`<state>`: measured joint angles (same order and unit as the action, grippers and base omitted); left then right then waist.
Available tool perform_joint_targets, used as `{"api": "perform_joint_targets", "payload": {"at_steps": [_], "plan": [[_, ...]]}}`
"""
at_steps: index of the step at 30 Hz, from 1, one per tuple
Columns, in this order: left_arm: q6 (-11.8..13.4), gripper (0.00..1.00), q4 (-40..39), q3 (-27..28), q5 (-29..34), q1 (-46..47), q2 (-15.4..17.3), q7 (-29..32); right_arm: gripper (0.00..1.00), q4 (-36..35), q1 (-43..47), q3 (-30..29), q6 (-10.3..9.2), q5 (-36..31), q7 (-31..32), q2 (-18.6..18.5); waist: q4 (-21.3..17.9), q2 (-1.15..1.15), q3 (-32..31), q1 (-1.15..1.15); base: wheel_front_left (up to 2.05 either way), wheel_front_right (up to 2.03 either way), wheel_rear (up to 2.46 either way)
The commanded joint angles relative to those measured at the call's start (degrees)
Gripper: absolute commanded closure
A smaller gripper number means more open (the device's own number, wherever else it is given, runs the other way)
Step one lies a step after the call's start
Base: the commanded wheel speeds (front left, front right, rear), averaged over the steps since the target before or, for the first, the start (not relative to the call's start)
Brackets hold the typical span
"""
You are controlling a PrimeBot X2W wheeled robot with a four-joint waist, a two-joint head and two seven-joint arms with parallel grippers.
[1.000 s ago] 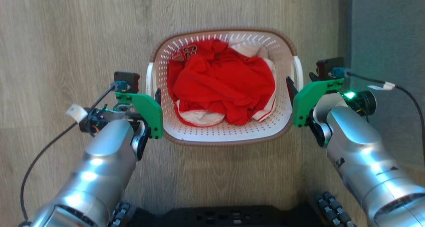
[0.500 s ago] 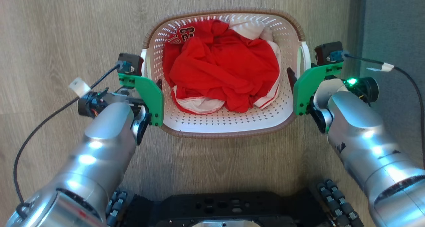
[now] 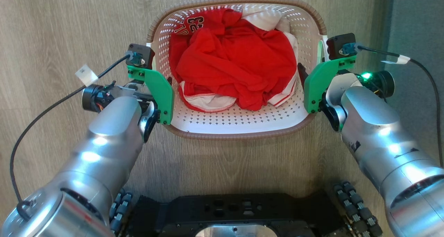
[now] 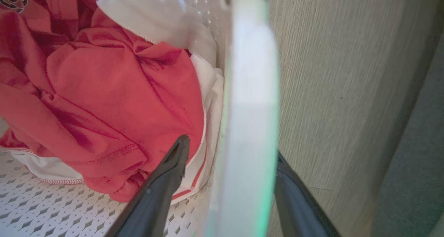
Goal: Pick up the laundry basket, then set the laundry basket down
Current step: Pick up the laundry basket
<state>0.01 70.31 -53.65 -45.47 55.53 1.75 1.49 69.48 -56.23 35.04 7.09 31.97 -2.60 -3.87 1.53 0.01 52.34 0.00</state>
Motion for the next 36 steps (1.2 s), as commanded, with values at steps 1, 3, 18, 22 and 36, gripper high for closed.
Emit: {"api": "perform_joint_targets", "payload": {"at_steps": [1, 3, 18, 22, 36], "plan": [[0.26, 0.0, -0.04, -0.17, -0.57, 0.16, 1.13, -0.45, 0.0, -0.26, 1.77, 0.94, 0.4, 1.19, -0.06, 0.99, 0.12, -0.01, 0.25, 0.0, 0.0, 0.0, 0.0], [0.31, 0.0, 0.04, -0.76, -0.93, 0.37, 1.13, -0.47, 0.0, -0.29, 1.63, 1.34, 0.4, 1.79, -0.11, 0.99, 0.17, -0.01, 0.48, 0.0, 0.0, 0.0, 0.0], [0.9, 1.0, -1.39, -4.2, -5.48, 0.11, 1.13, -0.83, 1.0, -0.45, 1.97, 5.44, 0.4, 4.51, -1.44, 0.99, 0.67, -0.01, 0.61, 0.0, 0.0, 0.0, 0.0], [0.91, 1.0, -1.82, -5.45, -6.62, 0.15, 1.13, -0.5, 1.0, 0.08, 1.59, 5.82, 0.4, 5.44, -2.12, 0.99, 0.87, -0.01, 0.76, 0.0, 0.0, 0.0, 0.0], [-0.25, 1.0, -1.84, -10.64, -9.1, -0.74, 1.13, -0.2, 1.0, 2.32, 1.86, 8.72, 0.4, 7.08, 1.1, 0.99, 0.94, -0.01, -2.51, 0.0, 0.0, 0.0, 0.0]]}}
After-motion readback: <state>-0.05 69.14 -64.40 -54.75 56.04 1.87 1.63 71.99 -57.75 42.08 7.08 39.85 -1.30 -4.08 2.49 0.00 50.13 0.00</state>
